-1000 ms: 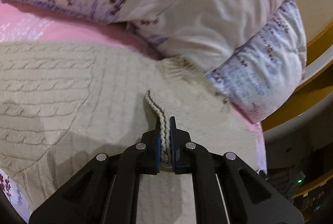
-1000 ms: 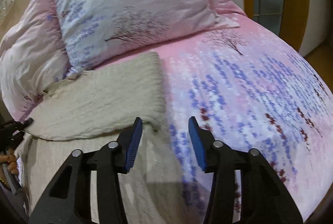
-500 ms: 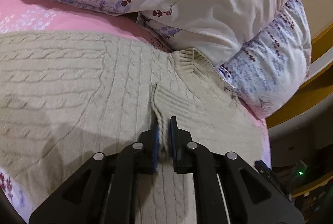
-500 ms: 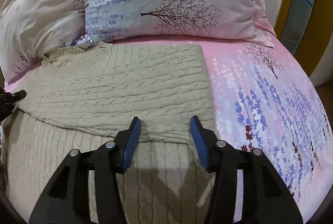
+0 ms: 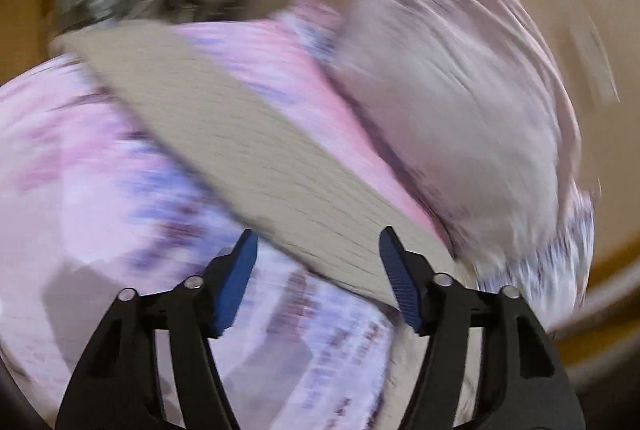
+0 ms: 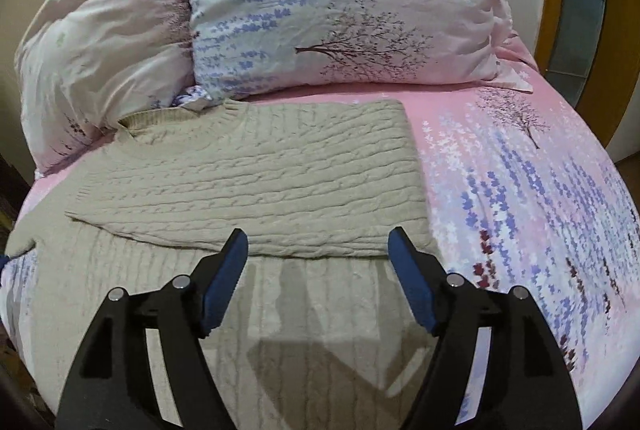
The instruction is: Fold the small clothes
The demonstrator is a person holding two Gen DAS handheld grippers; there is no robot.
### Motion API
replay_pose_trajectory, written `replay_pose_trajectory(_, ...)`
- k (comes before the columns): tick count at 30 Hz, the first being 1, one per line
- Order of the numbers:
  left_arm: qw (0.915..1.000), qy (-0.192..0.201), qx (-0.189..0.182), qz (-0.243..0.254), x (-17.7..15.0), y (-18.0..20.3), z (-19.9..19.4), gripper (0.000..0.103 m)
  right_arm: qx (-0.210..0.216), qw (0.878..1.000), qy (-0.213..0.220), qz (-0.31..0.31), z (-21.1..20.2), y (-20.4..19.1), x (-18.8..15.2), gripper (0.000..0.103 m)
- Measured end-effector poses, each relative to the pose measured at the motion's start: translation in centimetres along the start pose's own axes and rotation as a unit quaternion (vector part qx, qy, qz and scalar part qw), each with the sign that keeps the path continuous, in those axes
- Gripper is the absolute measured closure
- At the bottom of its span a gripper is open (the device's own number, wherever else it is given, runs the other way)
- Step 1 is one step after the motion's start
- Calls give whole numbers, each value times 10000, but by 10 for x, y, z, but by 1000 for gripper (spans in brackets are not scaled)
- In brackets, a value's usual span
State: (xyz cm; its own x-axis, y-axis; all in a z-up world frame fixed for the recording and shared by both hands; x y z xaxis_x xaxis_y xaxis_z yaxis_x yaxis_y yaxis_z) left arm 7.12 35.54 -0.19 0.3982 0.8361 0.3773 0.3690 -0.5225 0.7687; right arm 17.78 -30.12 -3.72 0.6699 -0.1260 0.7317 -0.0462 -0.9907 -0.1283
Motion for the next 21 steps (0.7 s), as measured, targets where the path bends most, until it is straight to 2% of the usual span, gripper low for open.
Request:
replay_pose_trajectory(6, 9971, 258, 320, -638, 14, -31, 2, 50, 112, 9998, 8, -176, -6, -17, -4, 31)
replay_pose_trajectory(8, 9956, 406, 321, -783, 19, -34, 6, 57, 122, 9997, 20, -202, -8, -18, -5, 30)
replay_pose_trajectory(12, 9922, 668, 359, -987, 35, -43, 10, 63, 81, 9999, 47, -139, -13, -10, -7, 30)
replay_pose_trajectory(15, 9909, 751, 361, -1056, 40, -47, 14, 76, 62, 9999, 43, -74, -13, -3, -8, 29)
replay_pose_trajectory(17, 9911, 733, 413, -1036, 40, -50, 16, 90, 57, 10000, 32, -44, -12, 0, -10, 29)
replay_pose_trajectory(21, 9922, 861, 239, -874, 36, -32, 16, 96, 98, 9999, 49, -32, -12, 1, -10, 29)
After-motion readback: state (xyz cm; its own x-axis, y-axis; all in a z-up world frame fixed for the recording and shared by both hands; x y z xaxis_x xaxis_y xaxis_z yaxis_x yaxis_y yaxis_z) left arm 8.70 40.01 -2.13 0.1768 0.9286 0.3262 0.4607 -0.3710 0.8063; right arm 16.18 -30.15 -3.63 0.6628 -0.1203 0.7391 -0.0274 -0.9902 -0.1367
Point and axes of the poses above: each gripper's, at about its wrist camera, not at the fingertips, and z roughly the way its jaws point, y to its right, x to its top, the point moved 3 cm from there along z, roughly the way its jaws point, and after that the axes turned 8 degrees about -x, right-handed, at the moved point
